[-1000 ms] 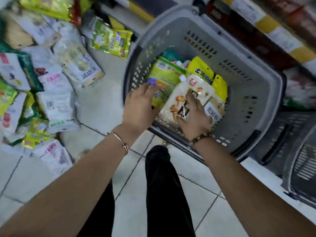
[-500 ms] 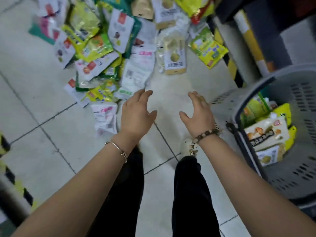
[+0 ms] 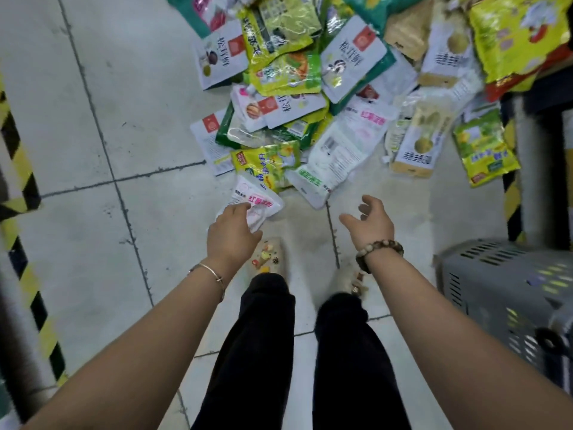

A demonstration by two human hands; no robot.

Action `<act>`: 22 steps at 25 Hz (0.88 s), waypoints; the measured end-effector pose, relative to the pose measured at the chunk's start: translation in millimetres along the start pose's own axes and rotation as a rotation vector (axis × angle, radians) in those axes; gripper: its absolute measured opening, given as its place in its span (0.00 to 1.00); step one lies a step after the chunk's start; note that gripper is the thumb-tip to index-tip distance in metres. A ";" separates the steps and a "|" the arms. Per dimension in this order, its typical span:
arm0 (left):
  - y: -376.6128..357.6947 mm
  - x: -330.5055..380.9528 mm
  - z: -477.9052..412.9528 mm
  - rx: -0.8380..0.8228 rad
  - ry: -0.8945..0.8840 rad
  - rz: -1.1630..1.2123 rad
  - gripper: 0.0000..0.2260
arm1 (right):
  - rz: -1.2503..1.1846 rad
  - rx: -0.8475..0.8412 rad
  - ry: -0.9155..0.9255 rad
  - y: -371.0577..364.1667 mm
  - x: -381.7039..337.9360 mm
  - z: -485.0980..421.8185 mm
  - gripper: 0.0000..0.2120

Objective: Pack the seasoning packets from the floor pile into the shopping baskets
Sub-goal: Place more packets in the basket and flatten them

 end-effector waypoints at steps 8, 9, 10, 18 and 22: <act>-81.2 -94.0 -117.7 -0.079 0.261 0.079 0.25 | -0.133 -0.041 -0.207 -88.2 28.0 -122.1 0.29; -89.2 -104.1 -132.4 -0.065 0.292 0.042 0.28 | -0.149 -0.035 -0.210 -97.1 31.3 -137.9 0.30; -98.4 -113.0 -147.5 -0.050 0.314 0.007 0.30 | -0.168 -0.027 -0.214 -106.3 35.2 -154.4 0.30; -139.8 -146.7 -200.9 -0.023 0.363 0.031 0.31 | -0.277 0.172 -0.443 -128.6 46.8 -236.7 0.39; -148.7 -152.2 -205.9 -0.138 0.320 0.297 0.14 | -0.435 0.043 -0.522 -141.5 47.3 -255.6 0.31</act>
Point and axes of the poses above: each hand's wrist, its own z-axis away from the middle knuckle, its own y-axis out of the back of the hand, x = y × z, the point moved 5 cm from there along -z, towards the middle knuckle, and after that the axes turned 2 degrees about z, right-handed, at the moved point
